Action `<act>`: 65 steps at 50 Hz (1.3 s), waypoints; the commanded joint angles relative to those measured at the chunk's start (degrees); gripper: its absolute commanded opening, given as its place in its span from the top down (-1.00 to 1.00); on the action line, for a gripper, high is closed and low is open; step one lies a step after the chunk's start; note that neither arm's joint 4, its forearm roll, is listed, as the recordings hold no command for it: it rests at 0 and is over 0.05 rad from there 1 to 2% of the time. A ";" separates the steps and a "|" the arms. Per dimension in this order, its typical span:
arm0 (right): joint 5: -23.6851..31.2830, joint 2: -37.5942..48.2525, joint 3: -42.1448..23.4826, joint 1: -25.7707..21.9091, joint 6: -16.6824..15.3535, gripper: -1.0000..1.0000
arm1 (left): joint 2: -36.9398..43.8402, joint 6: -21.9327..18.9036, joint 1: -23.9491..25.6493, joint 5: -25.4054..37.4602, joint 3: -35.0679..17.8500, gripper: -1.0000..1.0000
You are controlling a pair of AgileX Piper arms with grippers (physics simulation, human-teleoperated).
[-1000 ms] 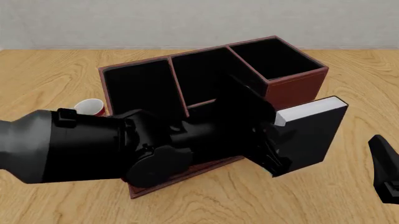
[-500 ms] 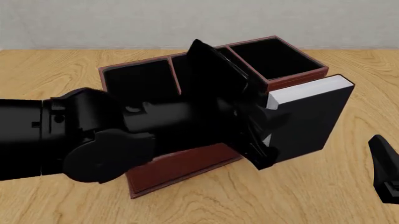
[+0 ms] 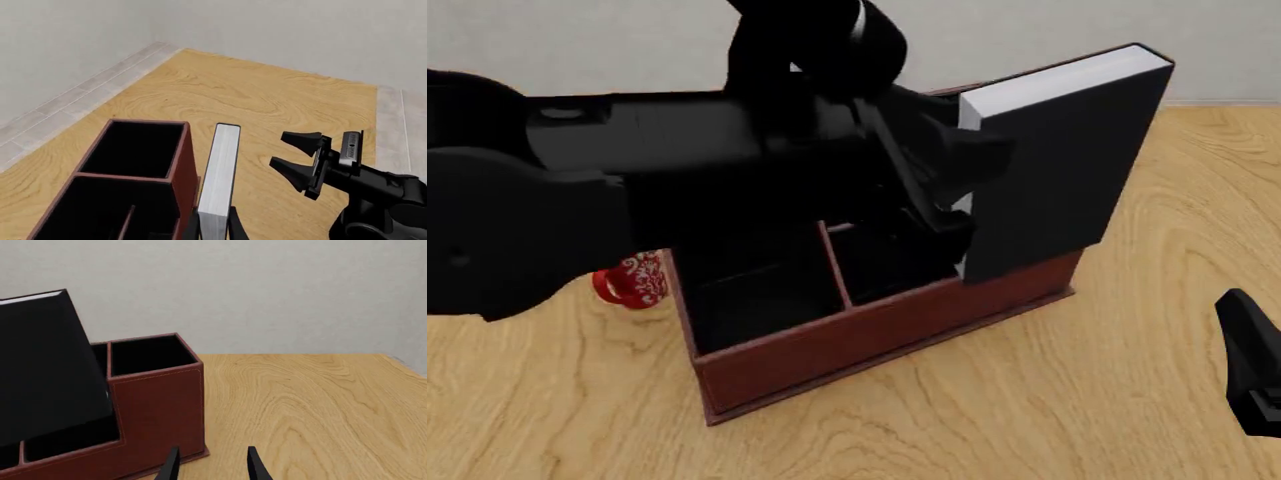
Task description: Pick up the book and place it in the back compartment of the caddy.
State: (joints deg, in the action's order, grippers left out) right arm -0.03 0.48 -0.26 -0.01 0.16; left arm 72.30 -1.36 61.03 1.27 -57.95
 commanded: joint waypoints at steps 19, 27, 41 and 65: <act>0.00 -0.01 0.00 -0.01 -0.01 -1.00 | -7.36 -2.06 -5.17 3.76 0.25 1.00; 0.00 0.00 0.00 -0.01 0.00 -1.00 | -7.57 -2.11 -5.83 3.53 1.51 1.00; 0.00 0.01 0.00 0.00 -0.01 -1.00 | -8.28 -3.23 -5.60 1.75 4.05 1.00; 0.00 0.00 0.00 -0.01 0.01 -1.00 | -6.81 -3.44 -7.27 -2.10 8.37 1.00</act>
State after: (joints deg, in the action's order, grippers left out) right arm -0.03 0.48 -0.26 -0.02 0.16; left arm 64.88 -3.53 54.10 0.60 -49.41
